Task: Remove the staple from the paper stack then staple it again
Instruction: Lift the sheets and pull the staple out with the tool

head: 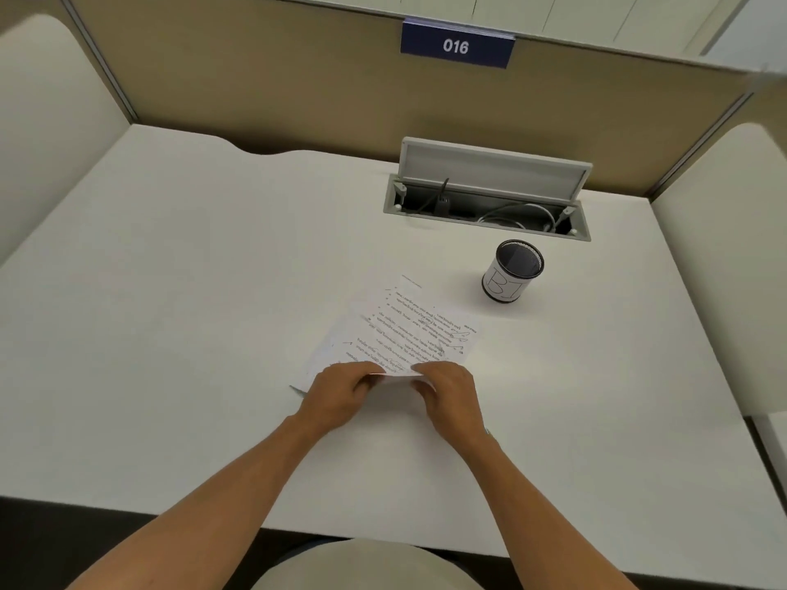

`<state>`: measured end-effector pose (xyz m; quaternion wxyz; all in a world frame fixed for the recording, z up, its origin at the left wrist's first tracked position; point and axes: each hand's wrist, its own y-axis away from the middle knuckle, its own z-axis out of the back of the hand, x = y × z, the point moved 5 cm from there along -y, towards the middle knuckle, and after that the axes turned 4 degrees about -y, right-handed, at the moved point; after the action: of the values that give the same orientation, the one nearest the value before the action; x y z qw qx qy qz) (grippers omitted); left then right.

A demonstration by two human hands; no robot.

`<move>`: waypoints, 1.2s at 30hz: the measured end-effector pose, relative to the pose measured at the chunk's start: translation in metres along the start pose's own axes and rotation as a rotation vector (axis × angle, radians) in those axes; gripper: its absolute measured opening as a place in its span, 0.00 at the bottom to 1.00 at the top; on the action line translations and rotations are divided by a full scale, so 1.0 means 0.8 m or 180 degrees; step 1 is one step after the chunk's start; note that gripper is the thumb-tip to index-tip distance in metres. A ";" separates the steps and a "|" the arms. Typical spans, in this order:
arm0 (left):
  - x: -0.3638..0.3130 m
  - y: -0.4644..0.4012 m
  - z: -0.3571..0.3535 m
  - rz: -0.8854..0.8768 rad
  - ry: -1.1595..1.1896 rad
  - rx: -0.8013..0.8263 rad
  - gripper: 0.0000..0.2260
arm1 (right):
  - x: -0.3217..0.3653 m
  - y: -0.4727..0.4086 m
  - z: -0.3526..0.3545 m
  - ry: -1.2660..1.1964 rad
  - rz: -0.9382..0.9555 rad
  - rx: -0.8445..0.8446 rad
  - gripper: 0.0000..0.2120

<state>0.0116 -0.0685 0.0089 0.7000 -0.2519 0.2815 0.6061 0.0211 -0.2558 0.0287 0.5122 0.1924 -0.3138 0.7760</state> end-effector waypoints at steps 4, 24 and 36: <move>-0.032 -0.023 0.027 0.0273 0.1132 -0.0175 0.04 | 0.013 -0.033 0.045 -0.0385 -0.0099 -0.0685 0.14; -0.016 -0.018 0.038 0.2072 0.3358 -0.1156 0.08 | -0.048 0.048 0.067 0.0075 -0.1731 -0.1175 0.20; 0.052 0.008 0.003 0.2606 0.2248 -0.1558 0.04 | -0.061 0.100 0.024 0.0933 -0.1948 0.0069 0.23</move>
<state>0.0095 -0.0367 -0.0184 0.1948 -0.4635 0.4236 0.7535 -0.0328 -0.3240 -0.0111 0.7590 0.1696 -0.1562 0.6089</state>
